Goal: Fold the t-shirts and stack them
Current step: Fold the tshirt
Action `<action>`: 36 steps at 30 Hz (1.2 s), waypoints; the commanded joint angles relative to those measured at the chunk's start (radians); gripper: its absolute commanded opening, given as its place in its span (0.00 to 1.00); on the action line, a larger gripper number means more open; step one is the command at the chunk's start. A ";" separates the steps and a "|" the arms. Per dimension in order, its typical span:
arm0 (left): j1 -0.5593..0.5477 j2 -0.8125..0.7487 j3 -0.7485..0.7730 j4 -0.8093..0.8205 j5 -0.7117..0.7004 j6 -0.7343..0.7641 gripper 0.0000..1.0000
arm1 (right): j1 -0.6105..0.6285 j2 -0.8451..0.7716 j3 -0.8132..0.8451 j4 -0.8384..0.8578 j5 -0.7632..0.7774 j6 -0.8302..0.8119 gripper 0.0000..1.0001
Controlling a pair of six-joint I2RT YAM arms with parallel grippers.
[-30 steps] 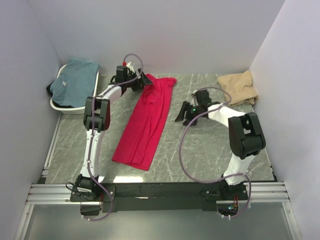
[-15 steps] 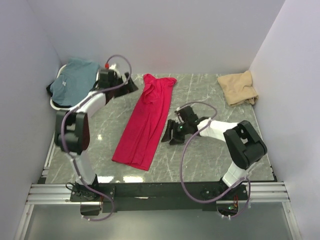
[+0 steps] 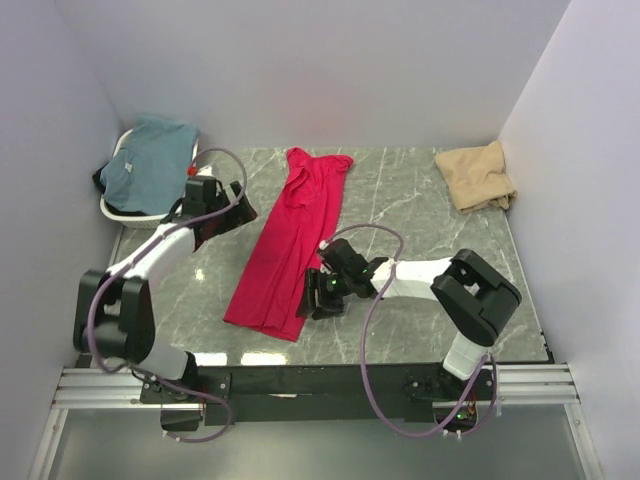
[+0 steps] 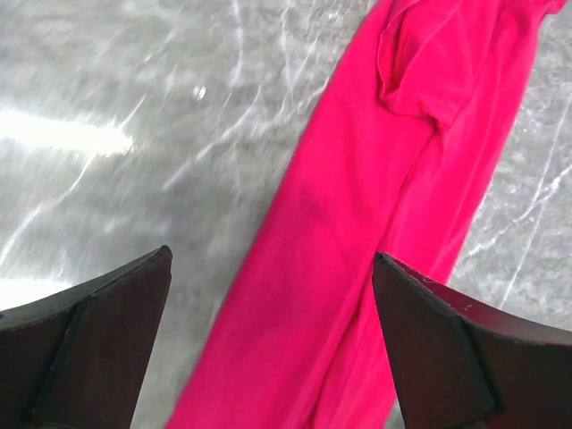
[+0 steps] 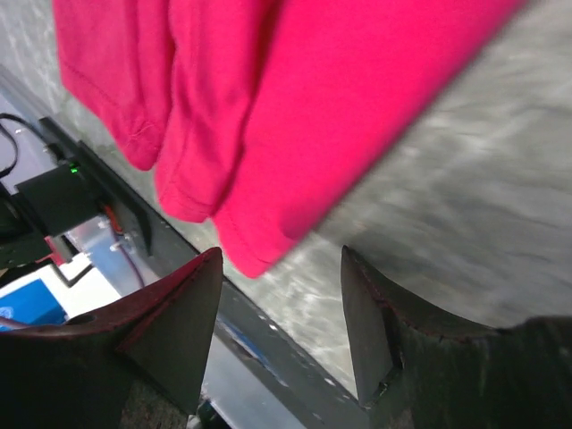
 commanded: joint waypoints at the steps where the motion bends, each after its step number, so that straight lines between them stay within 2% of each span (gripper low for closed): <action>1: -0.011 -0.151 -0.084 -0.014 -0.060 -0.047 0.99 | 0.052 0.049 0.036 0.076 0.049 0.056 0.63; 4: -0.019 -0.200 -0.150 -0.022 -0.060 -0.058 0.99 | 0.064 0.092 0.064 0.087 0.066 0.072 0.59; 8: -0.031 -0.239 -0.219 -0.020 -0.060 -0.073 0.99 | 0.069 0.117 0.042 0.136 0.060 0.095 0.34; 10: -0.039 -0.246 -0.228 -0.028 -0.062 -0.075 0.99 | 0.069 0.120 0.042 0.130 0.061 0.093 0.27; 11: -0.042 -0.249 -0.228 -0.033 -0.060 -0.073 1.00 | 0.067 0.111 0.027 0.131 0.061 0.092 0.13; 12: -0.047 -0.252 -0.230 -0.040 -0.060 -0.073 1.00 | 0.069 0.102 0.019 0.127 0.074 0.090 0.06; 13: -0.048 -0.256 -0.230 -0.042 -0.060 -0.072 0.99 | 0.069 0.077 0.001 0.112 0.081 0.087 0.01; 14: -0.051 -0.260 -0.230 -0.045 -0.060 -0.070 1.00 | 0.069 0.060 -0.011 0.108 0.089 0.082 0.00; 26: -0.146 -0.332 -0.246 -0.128 -0.060 -0.092 0.99 | 0.069 -0.320 -0.263 -0.170 0.324 0.116 0.00; 33: -0.196 -0.383 -0.260 -0.137 -0.060 -0.112 0.99 | 0.070 -0.573 -0.341 -0.449 0.508 0.208 0.00; 35: -0.197 -0.380 -0.260 -0.100 -0.060 -0.106 0.99 | 0.070 -0.645 -0.326 -0.497 0.570 0.217 0.41; 36: -0.199 -0.363 -0.256 -0.086 -0.060 -0.103 0.99 | 0.069 -0.665 -0.312 -0.534 0.589 0.216 0.47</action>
